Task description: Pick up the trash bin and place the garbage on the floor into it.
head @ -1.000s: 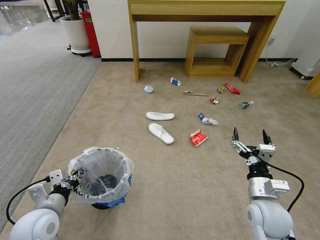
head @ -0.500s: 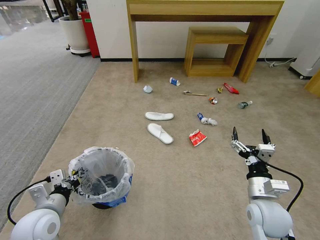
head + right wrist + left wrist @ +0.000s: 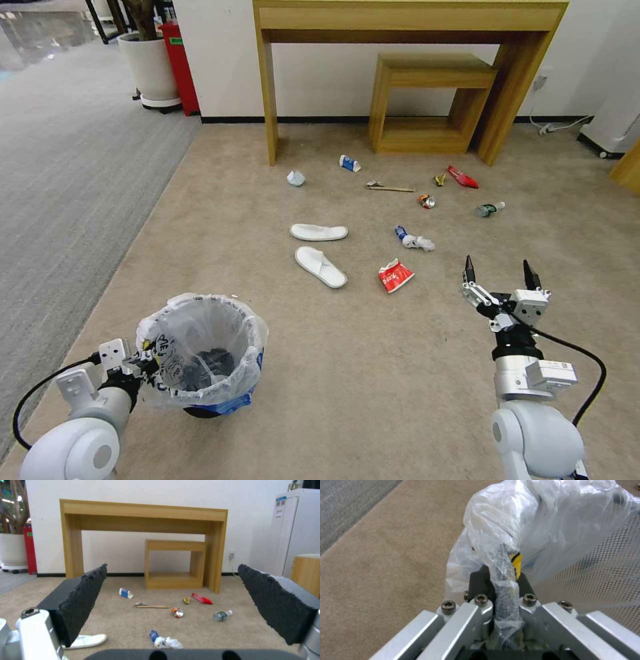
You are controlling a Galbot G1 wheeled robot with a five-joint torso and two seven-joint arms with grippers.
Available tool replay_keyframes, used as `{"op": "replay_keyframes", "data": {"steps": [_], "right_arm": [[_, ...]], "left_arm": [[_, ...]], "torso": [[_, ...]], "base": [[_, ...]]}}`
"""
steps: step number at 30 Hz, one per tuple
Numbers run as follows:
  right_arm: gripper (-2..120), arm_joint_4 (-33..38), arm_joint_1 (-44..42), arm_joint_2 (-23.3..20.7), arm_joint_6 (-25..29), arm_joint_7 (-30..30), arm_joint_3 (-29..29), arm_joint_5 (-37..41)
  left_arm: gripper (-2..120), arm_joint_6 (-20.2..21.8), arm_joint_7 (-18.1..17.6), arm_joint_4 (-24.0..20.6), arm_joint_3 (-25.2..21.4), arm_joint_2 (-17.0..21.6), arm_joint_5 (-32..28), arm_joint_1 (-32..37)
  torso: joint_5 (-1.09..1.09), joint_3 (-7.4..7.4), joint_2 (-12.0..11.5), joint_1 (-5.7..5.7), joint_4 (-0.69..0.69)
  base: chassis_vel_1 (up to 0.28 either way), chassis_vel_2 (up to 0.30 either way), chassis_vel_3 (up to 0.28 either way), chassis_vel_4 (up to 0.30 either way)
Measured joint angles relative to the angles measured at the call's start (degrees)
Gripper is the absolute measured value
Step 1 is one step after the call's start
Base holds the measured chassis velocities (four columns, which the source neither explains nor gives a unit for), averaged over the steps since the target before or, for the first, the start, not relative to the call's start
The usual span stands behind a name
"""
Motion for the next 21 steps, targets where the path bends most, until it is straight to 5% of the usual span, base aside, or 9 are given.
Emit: {"op": "replay_keyframes", "data": {"steps": [12, 21], "right_arm": [[100, -0.5, 0.0, 0.1, 1.7, -0.1, -0.1, -0.1], [100, -0.9, 0.4, -0.6, 1.7, -0.4, 0.1, 0.5]], "left_arm": [[3, -0.3, 0.0, -0.1, -0.1, -0.1, 0.1, 0.2], [3, -0.4, 0.0, 0.1, 0.0, -0.6, 0.4, -0.1]], "torso": [[-0.04, 0.00, 0.0, 0.00, 0.01], [0.01, 0.00, 0.0, 0.00, -0.01]], "base": [[0.125, 0.128, -0.130, -0.127], [0.018, 0.017, -0.005, -0.007]]}}
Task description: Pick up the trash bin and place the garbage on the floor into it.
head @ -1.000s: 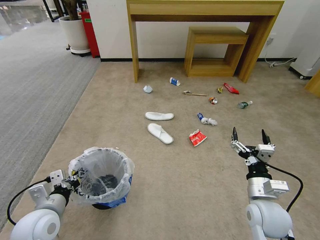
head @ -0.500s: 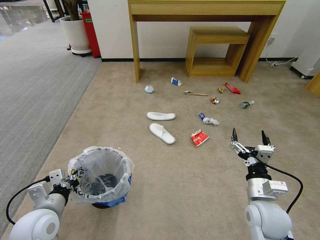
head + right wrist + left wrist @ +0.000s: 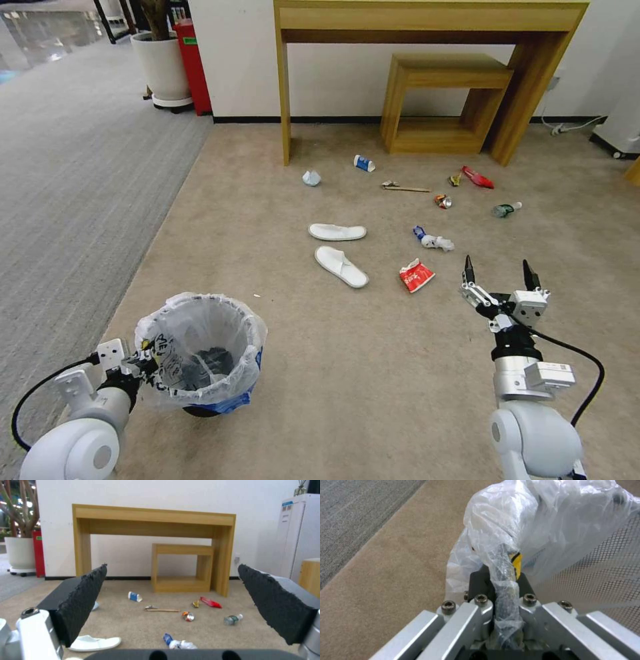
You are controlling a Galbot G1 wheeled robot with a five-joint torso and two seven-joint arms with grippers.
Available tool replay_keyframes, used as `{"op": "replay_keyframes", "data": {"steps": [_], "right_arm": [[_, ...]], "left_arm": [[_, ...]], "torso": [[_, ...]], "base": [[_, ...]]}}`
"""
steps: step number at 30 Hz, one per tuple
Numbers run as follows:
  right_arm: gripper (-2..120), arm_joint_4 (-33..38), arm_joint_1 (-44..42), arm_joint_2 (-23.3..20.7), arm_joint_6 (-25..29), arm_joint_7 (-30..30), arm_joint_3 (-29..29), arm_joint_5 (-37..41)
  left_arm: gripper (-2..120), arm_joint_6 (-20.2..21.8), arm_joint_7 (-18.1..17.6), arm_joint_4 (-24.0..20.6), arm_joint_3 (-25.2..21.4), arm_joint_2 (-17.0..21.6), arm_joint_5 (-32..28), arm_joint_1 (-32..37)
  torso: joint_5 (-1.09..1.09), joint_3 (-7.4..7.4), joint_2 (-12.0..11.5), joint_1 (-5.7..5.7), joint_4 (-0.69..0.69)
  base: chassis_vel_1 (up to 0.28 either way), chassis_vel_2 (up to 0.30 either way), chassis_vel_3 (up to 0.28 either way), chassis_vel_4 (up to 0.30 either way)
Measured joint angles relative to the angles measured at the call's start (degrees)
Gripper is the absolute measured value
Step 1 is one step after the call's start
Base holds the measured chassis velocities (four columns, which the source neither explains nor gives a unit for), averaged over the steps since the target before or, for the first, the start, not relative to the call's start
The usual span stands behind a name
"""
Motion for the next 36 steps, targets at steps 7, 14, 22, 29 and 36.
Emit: {"op": "replay_keyframes", "data": {"steps": [7, 14, 22, 29, 36], "right_arm": [[100, 0.0, 0.3, -0.4, -0.7, -0.5, 0.2, 0.5], [100, 0.2, 0.3, -0.4, -1.2, -0.6, -0.1, 0.5], [100, 0.3, 0.1, -0.5, -1.3, -0.6, 0.0, 0.6], [100, 0.2, 0.2, -0.1, -1.3, -0.5, -0.2, 0.5], [100, 0.0, 0.2, 0.0, -1.2, -0.4, -0.2, 0.5]], "left_arm": [[3, 0.0, 0.0, 0.0, 0.0, 0.0, 0.1, 0.1], [3, -0.2, 0.0, 0.0, 0.0, -0.2, 0.3, 0.2], [3, -0.3, 0.0, 0.0, 0.1, -0.2, 0.3, 0.0], [3, -0.5, 0.1, 0.1, 0.1, 0.0, 0.3, -0.1], [3, -0.5, 0.1, 0.6, 0.3, 0.0, 0.3, -0.3]], "torso": [[-0.02, 0.00, 0.0, 0.00, 0.02], [-0.02, -0.01, 0.0, 0.00, 0.01], [-0.02, 0.00, 0.0, 0.00, 0.02], [-0.01, 0.01, 0.0, 0.00, 0.01], [-0.02, 0.00, 0.0, 0.00, 0.02]], "base": [[0.000, 0.000, 0.000, 0.000], [0.000, 0.000, 0.000, 0.000], [-0.105, 0.108, 0.117, -0.118], [-0.167, 0.154, 0.158, -0.148], [-0.100, 0.124, 0.113, -0.108]]}}
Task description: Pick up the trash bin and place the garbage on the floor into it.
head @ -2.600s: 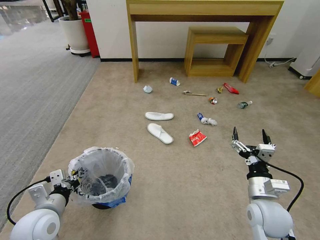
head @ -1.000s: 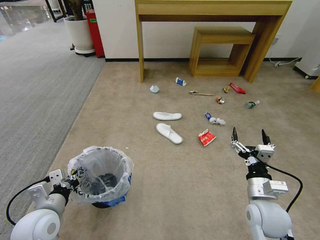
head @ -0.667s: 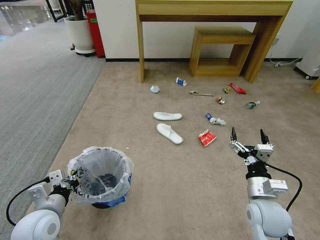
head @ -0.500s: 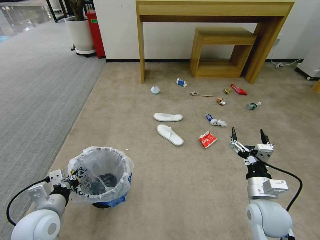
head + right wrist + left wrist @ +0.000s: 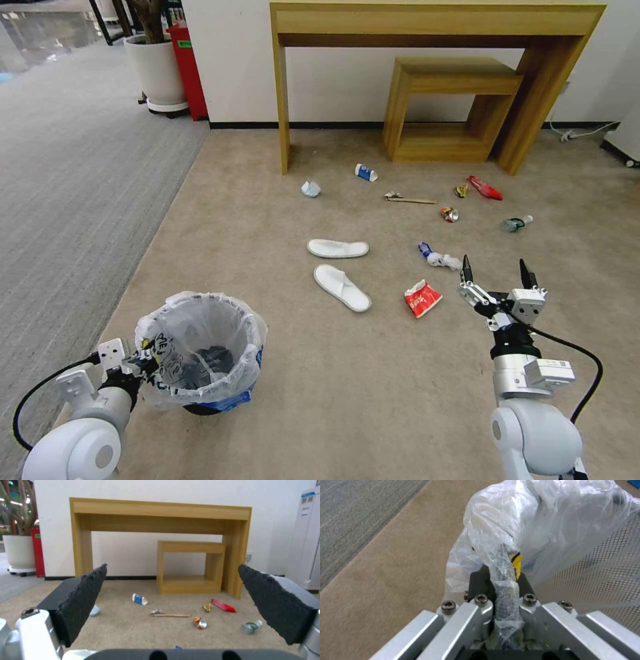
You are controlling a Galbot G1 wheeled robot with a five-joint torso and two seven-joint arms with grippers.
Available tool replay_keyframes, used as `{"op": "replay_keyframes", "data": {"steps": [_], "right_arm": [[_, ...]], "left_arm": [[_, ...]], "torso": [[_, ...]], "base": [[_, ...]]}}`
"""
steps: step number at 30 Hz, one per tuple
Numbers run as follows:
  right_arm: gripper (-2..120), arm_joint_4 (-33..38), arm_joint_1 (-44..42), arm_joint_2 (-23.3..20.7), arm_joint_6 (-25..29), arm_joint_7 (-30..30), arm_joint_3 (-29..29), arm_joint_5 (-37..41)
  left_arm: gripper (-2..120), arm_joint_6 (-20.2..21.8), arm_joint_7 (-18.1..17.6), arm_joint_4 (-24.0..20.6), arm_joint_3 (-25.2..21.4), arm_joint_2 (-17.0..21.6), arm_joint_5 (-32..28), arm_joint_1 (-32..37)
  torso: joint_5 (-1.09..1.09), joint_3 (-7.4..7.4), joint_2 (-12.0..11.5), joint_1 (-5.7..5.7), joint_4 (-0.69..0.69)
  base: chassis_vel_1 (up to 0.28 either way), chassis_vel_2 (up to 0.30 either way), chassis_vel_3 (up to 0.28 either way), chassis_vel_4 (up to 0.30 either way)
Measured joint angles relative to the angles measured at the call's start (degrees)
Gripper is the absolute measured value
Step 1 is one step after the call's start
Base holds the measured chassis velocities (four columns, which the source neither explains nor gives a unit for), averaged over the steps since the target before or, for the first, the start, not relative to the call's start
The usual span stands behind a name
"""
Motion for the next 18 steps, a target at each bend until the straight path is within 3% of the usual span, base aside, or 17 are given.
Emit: {"op": "replay_keyframes", "data": {"steps": [18], "right_arm": [[100, -0.7, 0.4, 0.2, -0.1, 0.0, -0.1, 0.0]], "left_arm": [[3, 0.0, 0.0, 0.7, 0.1, 0.4, -0.2, -0.7]], "torso": [[0.01, 0.00, 0.0, 0.00, 0.00]], "base": [[-0.109, 0.106, 0.106, -0.106]]}}
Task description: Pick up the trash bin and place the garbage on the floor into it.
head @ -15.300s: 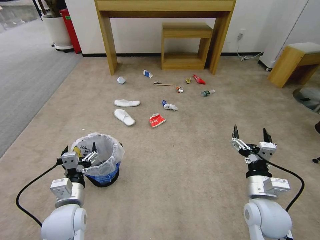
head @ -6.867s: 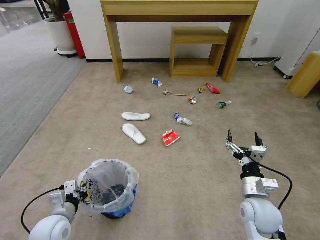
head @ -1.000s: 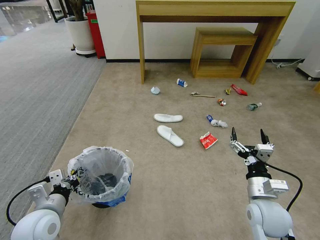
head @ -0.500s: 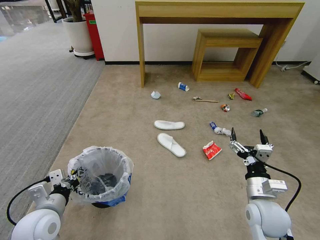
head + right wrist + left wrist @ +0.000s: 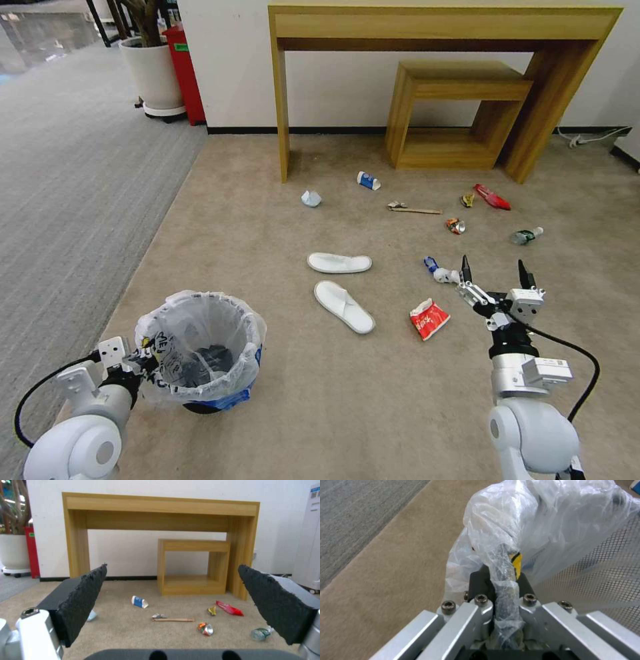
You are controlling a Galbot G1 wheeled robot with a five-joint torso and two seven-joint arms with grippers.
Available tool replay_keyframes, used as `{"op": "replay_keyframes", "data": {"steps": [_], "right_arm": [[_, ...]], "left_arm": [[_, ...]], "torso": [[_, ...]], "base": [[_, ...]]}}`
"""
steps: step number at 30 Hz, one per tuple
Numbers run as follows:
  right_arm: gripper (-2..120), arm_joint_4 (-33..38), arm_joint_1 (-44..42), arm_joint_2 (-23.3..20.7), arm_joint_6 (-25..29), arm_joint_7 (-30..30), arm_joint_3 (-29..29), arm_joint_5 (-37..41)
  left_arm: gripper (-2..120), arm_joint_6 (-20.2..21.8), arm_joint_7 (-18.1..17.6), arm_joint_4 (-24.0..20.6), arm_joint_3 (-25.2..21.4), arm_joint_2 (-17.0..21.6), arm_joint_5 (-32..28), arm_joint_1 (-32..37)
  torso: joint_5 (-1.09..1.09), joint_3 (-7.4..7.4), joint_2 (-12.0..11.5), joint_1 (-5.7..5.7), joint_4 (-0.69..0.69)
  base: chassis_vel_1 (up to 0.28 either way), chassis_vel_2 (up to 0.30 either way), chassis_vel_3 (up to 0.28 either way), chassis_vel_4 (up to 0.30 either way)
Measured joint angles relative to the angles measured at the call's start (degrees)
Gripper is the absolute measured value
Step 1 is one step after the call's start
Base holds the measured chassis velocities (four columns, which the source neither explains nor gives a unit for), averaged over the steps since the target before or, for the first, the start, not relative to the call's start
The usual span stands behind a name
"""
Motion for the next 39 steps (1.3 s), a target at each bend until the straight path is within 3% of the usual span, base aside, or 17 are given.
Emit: {"op": "replay_keyframes", "data": {"steps": [30, 39], "right_arm": [[100, -0.4, 0.0, -0.4, 0.1, 0.0, -0.2, 0.0], [100, -0.1, 0.3, -3.5, -6.3, -0.3, -1.1, 4.9]], "left_arm": [[3, -0.2, 0.0, 0.4, 0.3, -0.4, 0.3, -0.1], [3, -0.6, 0.2, 1.0, 0.6, -0.5, 1.0, -0.1]], "torso": [[0.00, 0.00, 0.0, 0.00, 0.00], [0.00, 0.00, 0.0, 0.01, 0.00]], "base": [[-0.105, 0.105, 0.105, -0.107], [-0.048, 0.062, 0.061, -0.064]]}}
